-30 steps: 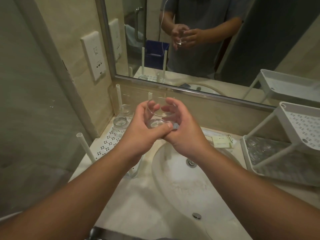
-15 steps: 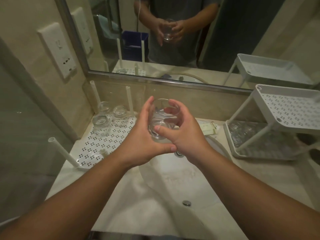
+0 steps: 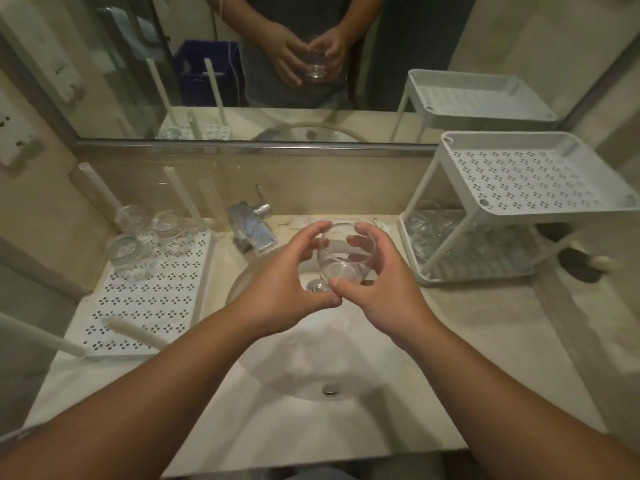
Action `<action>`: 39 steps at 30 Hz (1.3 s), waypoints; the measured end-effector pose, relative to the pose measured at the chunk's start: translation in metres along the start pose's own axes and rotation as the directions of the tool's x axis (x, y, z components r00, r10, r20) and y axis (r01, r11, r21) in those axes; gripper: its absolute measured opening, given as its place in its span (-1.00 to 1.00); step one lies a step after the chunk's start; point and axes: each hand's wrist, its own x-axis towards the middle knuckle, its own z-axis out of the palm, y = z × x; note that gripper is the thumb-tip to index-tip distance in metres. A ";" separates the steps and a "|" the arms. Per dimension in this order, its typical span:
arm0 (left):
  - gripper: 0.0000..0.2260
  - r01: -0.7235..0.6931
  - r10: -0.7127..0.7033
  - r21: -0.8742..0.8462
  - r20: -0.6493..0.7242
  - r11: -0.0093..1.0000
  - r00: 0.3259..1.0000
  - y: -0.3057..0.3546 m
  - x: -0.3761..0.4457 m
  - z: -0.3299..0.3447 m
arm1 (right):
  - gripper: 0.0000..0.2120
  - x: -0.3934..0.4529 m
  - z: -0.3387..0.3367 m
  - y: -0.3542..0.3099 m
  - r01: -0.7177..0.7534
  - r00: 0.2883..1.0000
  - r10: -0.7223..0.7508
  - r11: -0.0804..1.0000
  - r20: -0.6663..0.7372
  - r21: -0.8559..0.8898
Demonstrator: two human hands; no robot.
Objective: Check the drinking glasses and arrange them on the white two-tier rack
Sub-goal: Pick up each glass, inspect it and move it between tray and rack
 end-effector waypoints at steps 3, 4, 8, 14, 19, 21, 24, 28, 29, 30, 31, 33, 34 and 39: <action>-0.18 -0.006 0.003 0.061 0.044 0.998 0.999 0.007 0.014 0.027 | -0.24 -0.005 -0.030 0.021 -0.018 1.000 0.017 1.000 -0.021 -0.022; -0.20 -0.009 0.004 0.080 0.057 0.997 0.998 0.010 0.018 0.037 | -0.25 -0.007 -0.041 0.028 -0.023 0.999 0.022 0.999 -0.030 -0.032; -0.25 0.002 -0.018 0.124 0.130 0.992 0.991 0.025 0.035 0.076 | -0.25 -0.013 -0.084 0.055 -0.038 0.997 0.033 0.995 -0.063 -0.094; -0.29 0.029 -0.065 0.169 0.214 0.985 0.975 0.046 0.059 0.135 | -0.25 -0.010 -0.142 0.090 -0.071 0.994 0.058 0.987 -0.092 -0.141; -0.33 0.105 -0.144 0.165 0.240 0.981 0.960 0.063 0.079 0.172 | -0.24 0.000 -0.175 0.116 -0.102 0.991 0.086 0.981 -0.104 -0.165; -0.35 0.157 -0.183 0.126 0.226 0.979 0.957 0.067 0.086 0.183 | -0.24 0.006 -0.185 0.126 -0.110 0.989 0.092 0.980 -0.114 -0.167; -0.36 0.200 -0.219 0.110 0.202 0.974 0.955 0.072 0.095 0.194 | -0.24 0.017 -0.196 0.139 -0.137 0.984 0.117 0.979 -0.136 -0.154; -0.37 0.242 -0.246 0.042 0.148 0.969 0.958 0.076 0.105 0.203 | -0.25 0.032 -0.208 0.156 -0.160 0.973 0.131 0.975 -0.189 -0.152; -0.35 0.251 -0.255 0.042 0.136 0.967 0.957 0.078 0.107 0.205 | -0.25 0.037 -0.211 0.160 -0.162 0.971 0.130 0.975 -0.200 -0.153; -0.33 0.258 -0.262 0.045 0.124 0.965 0.957 0.079 0.109 0.206 | -0.24 0.042 -0.214 0.163 -0.160 0.970 0.125 0.974 -0.210 -0.158; -0.32 0.260 -0.264 0.047 0.114 0.964 0.958 0.080 0.112 0.208 | -0.23 0.047 -0.215 0.167 -0.155 0.969 0.118 0.974 -0.218 -0.162; -0.30 0.260 -0.262 0.037 0.097 0.965 0.960 0.083 0.118 0.211 | -0.22 0.056 -0.217 0.175 -0.152 0.966 0.114 0.977 -0.232 -0.152; -0.30 0.260 -0.261 0.028 0.090 0.965 0.961 0.085 0.122 0.211 | -0.22 0.061 -0.217 0.178 -0.153 0.964 0.115 0.978 -0.241 -0.144; -0.29 0.231 -0.229 -0.013 0.099 0.973 0.968 0.093 0.138 0.213 | -0.20 0.079 -0.211 0.193 -0.155 0.954 0.118 0.981 -0.277 -0.116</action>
